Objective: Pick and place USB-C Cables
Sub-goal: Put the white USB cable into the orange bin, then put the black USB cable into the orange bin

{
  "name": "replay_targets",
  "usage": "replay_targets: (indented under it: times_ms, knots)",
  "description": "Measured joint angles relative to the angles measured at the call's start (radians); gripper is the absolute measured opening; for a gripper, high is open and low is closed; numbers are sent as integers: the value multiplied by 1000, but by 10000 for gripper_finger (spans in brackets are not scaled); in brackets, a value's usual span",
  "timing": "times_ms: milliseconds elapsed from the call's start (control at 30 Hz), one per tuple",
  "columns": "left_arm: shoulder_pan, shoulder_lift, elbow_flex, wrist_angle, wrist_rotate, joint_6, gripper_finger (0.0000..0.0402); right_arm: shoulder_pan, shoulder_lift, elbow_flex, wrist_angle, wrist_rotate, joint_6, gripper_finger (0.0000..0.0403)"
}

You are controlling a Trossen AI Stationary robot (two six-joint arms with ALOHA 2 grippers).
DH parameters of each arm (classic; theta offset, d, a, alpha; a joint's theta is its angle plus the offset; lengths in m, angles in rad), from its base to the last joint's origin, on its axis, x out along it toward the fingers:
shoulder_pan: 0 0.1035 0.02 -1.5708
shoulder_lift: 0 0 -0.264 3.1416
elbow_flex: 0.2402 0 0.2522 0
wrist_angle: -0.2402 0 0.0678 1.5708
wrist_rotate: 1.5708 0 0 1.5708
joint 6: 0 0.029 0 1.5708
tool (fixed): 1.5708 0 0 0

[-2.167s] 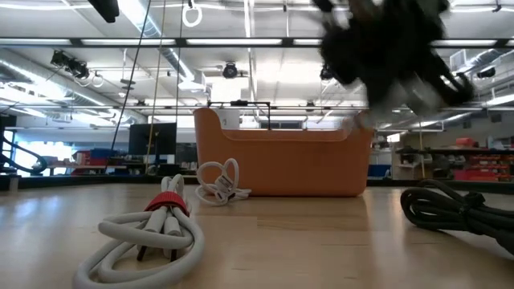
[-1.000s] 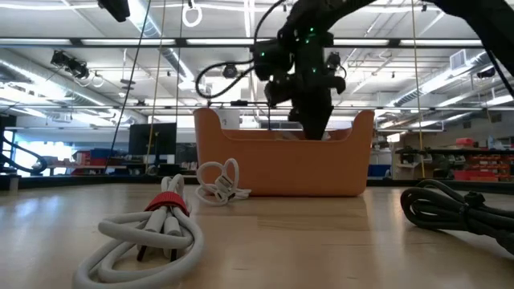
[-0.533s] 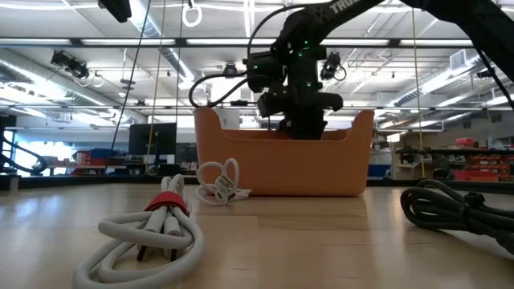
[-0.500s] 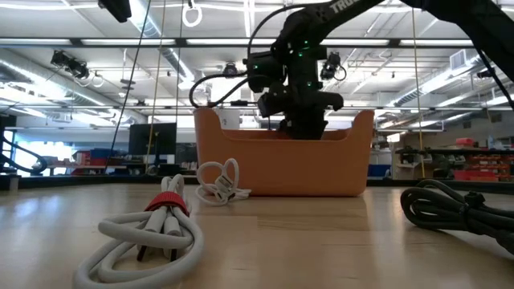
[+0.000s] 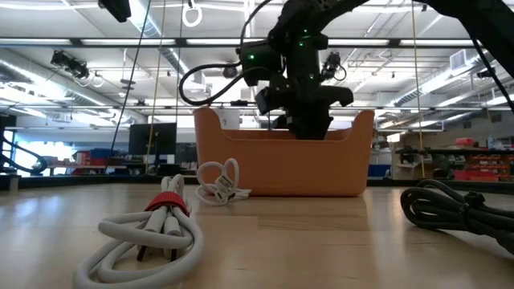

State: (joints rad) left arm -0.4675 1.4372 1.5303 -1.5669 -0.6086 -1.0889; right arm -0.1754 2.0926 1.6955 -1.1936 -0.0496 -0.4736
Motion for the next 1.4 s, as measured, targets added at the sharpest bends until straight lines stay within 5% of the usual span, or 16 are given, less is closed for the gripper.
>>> replay_targets:
  times_ms: [533, 733, 933, 1167, 1400]
  knots:
    - [0, 0, 0, 7, 0, -1, 146, 49, 0, 0, -11, 18, 10, 26]
    - [0, 0, 0, 9, 0, -1, 146, 49, 0, 0, -12, 23, 18, 95]
    - [0, 0, 0, 8, 0, -1, 146, 50, 0, 15, -59, 52, 80, 109]
    - [-1, 0, 0, -4, 7, -111, 146, 57, -1, 209, -249, 196, 203, 110]
    - [-18, 14, -4, -2, 159, -264, 146, 48, 0, 561, -385, 328, 357, 110]
